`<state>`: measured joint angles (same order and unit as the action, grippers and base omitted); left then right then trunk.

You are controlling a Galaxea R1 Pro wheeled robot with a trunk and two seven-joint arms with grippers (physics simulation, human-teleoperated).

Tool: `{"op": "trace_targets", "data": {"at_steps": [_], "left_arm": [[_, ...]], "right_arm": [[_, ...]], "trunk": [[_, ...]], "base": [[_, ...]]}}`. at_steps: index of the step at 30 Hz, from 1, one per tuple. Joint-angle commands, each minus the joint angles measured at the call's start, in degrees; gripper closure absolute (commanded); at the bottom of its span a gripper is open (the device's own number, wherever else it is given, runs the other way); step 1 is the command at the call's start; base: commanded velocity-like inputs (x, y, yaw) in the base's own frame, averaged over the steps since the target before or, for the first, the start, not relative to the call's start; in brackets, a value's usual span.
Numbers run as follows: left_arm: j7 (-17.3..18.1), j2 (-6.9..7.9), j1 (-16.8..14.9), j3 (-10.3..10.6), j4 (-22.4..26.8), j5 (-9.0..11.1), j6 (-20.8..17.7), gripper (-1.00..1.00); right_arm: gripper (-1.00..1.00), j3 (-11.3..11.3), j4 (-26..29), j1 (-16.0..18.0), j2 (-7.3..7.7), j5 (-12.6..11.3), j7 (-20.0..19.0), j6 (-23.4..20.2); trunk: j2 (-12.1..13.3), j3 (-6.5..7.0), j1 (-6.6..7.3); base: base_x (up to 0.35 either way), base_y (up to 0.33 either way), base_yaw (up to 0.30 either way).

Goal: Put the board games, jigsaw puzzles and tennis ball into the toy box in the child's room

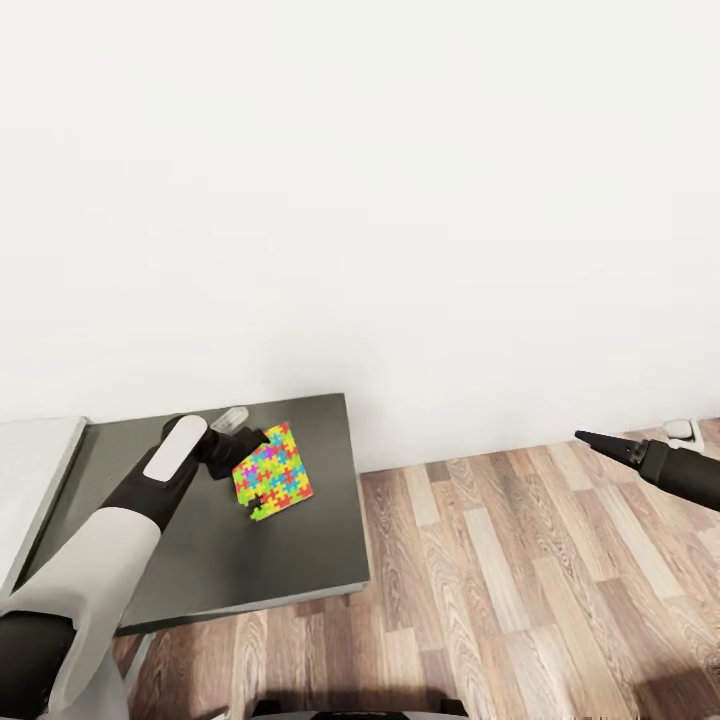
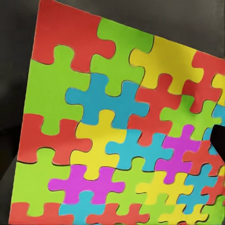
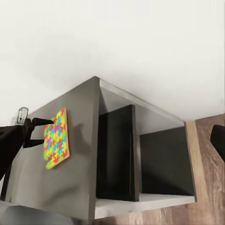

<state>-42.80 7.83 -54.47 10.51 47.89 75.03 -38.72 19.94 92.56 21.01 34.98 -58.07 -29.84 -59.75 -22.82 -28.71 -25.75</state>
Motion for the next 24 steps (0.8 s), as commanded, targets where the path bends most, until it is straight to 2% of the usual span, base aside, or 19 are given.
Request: {"op": "trace_targets", "data": {"at_steps": [1, 12, 24], "left_arm": [[-0.5, 0.08, 0.0, 0.2, 0.1, 0.6, 0.1, -1.0], [-0.5, 0.01, 0.0, 0.2, 0.1, 0.6, 0.1, -1.0], [-0.5, 0.07, 0.0, 0.2, 0.1, 0.6, 0.1, -1.0]], "right_arm": [[-1.0, 0.0, 0.0, 0.1, 0.0, 0.4, -0.5, -0.2], [-1.0, 0.1, 0.0, 0.1, 0.0, 0.4, -0.5, -0.2], [-1.0, 0.1, 0.0, 0.1, 0.0, 0.4, -0.5, -0.2]], "trunk": [[-0.1, -0.08, -0.03], [-0.1, -0.08, -0.03], [-0.1, -0.08, -0.03]], "base": [[0.0, 0.0, -0.273], [0.0, 0.0, -0.262], [0.0, 0.0, -0.069]]}}
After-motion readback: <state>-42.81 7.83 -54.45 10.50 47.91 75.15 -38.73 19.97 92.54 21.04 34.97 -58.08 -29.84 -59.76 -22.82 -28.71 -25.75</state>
